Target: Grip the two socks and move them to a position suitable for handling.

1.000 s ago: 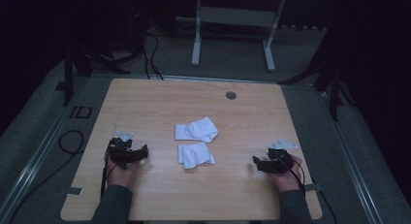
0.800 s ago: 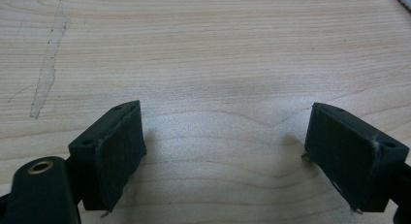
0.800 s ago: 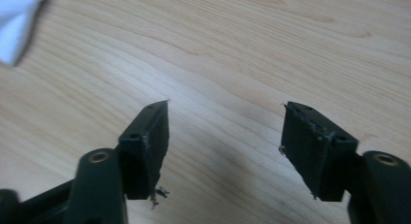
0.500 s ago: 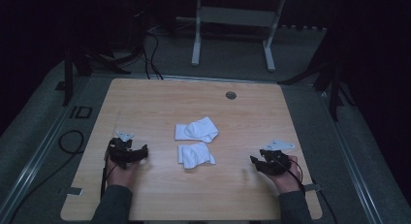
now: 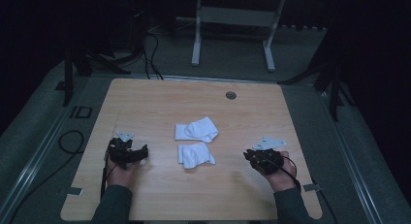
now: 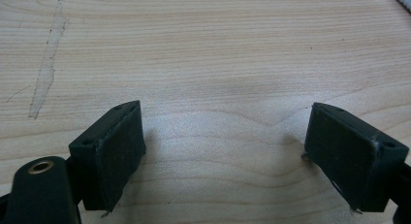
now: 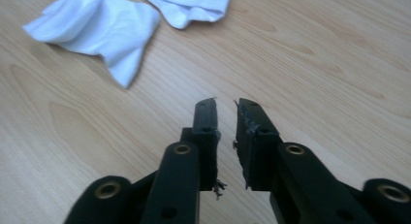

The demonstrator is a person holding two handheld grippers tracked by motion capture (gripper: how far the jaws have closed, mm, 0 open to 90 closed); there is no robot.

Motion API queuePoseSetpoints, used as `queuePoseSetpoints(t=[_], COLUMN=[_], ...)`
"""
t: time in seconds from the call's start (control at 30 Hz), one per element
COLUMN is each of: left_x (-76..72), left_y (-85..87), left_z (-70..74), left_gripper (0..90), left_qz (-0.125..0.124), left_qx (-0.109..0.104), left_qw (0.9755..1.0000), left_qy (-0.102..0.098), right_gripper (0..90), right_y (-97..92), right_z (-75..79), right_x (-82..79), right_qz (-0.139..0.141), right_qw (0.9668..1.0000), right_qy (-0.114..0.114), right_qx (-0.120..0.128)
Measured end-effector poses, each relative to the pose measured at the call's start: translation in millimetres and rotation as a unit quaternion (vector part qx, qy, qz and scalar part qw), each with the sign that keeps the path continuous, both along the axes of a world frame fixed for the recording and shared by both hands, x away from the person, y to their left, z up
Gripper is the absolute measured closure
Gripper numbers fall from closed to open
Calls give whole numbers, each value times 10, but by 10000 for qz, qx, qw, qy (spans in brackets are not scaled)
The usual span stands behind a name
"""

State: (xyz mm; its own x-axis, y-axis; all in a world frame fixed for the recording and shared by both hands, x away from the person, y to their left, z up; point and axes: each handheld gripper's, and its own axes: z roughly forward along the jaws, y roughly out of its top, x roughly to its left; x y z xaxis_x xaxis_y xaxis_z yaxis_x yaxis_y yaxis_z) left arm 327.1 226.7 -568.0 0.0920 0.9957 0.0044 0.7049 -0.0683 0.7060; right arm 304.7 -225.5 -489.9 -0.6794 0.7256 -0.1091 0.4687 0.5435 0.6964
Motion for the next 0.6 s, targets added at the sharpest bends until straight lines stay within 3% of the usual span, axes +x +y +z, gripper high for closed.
queuePoseSetpoints(t=[0.1,0.6], left_x=[-1,-1], left_y=[0,-3], left_z=[2,2], left_gripper=[142,141], left_qz=[-17,-14], left_qx=[8,-6], left_qw=[10000,10000], left_qy=[14,5], right_gripper=[898,899], right_y=[96,666], right_z=[7,-57], right_x=[-5,94], right_qz=[191,740], right_qw=[9998,9968], right_qy=[-6,64], right_qx=[-98,-289])
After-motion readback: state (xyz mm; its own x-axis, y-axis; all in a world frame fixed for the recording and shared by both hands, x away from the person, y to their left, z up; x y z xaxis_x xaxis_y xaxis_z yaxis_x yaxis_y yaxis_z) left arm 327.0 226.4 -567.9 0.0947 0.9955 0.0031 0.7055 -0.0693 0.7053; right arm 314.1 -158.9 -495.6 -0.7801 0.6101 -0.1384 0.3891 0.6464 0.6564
